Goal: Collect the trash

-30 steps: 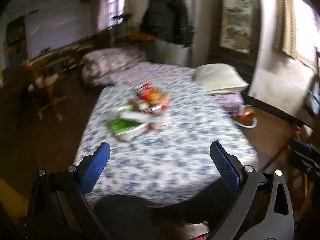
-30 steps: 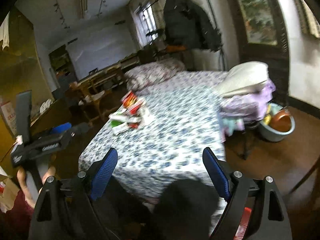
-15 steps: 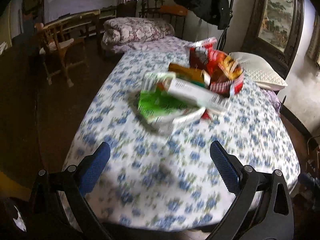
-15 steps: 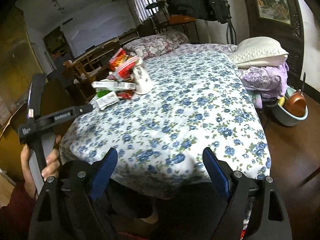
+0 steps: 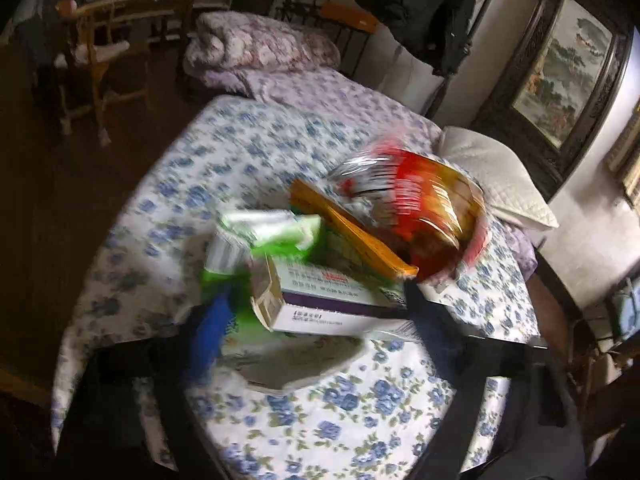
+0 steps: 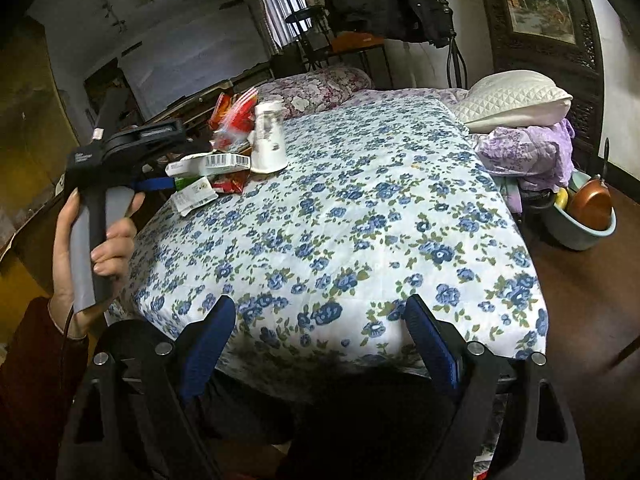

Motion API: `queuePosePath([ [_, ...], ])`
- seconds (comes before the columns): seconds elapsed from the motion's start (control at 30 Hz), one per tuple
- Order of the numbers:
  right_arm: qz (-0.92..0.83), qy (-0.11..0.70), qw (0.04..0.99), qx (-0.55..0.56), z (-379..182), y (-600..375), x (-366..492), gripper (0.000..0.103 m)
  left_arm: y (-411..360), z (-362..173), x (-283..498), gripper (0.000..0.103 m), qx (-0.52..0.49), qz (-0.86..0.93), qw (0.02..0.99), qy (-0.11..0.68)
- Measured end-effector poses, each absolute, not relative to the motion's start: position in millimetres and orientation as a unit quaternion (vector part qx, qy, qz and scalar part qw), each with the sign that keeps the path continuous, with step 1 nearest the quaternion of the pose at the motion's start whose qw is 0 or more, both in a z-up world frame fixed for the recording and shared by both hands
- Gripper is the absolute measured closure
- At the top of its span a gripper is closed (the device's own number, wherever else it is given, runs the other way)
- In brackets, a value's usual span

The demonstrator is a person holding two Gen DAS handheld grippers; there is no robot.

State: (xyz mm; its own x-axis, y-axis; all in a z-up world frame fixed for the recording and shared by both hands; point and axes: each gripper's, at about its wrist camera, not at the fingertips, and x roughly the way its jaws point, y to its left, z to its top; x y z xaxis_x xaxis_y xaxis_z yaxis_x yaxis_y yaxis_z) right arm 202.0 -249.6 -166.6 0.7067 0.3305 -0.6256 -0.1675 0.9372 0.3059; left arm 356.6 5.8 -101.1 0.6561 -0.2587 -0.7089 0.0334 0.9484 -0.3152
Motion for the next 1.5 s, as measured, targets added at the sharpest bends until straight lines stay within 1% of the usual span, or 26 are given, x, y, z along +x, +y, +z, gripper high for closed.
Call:
queuePosePath([
  [0.03,0.138,0.355,0.918,0.112,-166,-249,201,0.018,3,-103,353,0.049,-0.145,-0.101,0.895,0.409],
  [0.07,0.139,0.351,0.919,0.109,-165,-249,200,0.018,-1,-104,346,0.052,-0.139,-0.111,0.896,0.406],
  [0.13,0.14,0.341,0.924,0.099,-163,-246,196,0.018,-10,-104,329,0.061,-0.11,-0.116,0.903,0.399],
  [0.27,0.142,0.338,0.926,0.089,-164,-243,194,0.018,-16,-108,291,0.063,-0.082,-0.122,0.909,0.391],
  [0.43,0.147,0.333,0.927,0.094,-164,-244,191,0.018,-2,-119,260,0.064,-0.106,-0.126,0.903,0.396],
  [0.57,0.149,0.335,0.925,0.098,-166,-244,191,0.018,1,-130,245,0.057,-0.123,-0.142,0.894,0.407],
  [0.6,0.149,0.337,0.924,0.1,-167,-244,191,0.018,-3,-134,244,0.051,-0.112,-0.143,0.893,0.411],
  [0.67,0.149,0.338,0.923,0.103,-167,-246,192,0.018,-8,-136,239,0.045,-0.092,-0.143,0.898,0.405],
  [0.7,0.149,0.339,0.923,0.106,-168,-247,193,0.018,-11,-136,238,0.036,-0.087,-0.146,0.899,0.404],
  [0.73,0.148,0.339,0.922,0.11,-168,-248,193,0.018,-15,-135,235,0.025,-0.084,-0.151,0.899,0.402],
  [0.8,0.147,0.342,0.921,0.115,-170,-250,194,0.018,-21,-136,232,0.015,-0.082,-0.156,0.9,0.399],
  [0.93,0.147,0.343,0.92,0.118,-170,-251,194,0.018,-24,-136,229,0.014,-0.072,-0.152,0.905,0.391],
  [1.07,0.157,0.339,0.919,0.125,-165,-245,197,0.018,3,-124,229,0.014,-0.092,-0.104,0.923,0.359],
  [1.17,0.184,0.338,0.915,0.121,-158,-220,206,0.018,38,-121,233,0.014,-0.121,-0.027,0.931,0.344],
  [1.27,0.207,0.334,0.913,0.114,-149,-184,223,0.018,63,-126,236,0.014,-0.156,0.02,0.925,0.345],
  [1.4,0.23,0.357,0.9,0.099,-147,-129,254,0.018,86,-137,231,0.014,-0.186,0.074,0.918,0.341],
  [1.5,0.224,0.379,0.895,0.079,-152,-103,264,0.018,97,-142,228,0.014,-0.215,0.068,0.913,0.339],
])
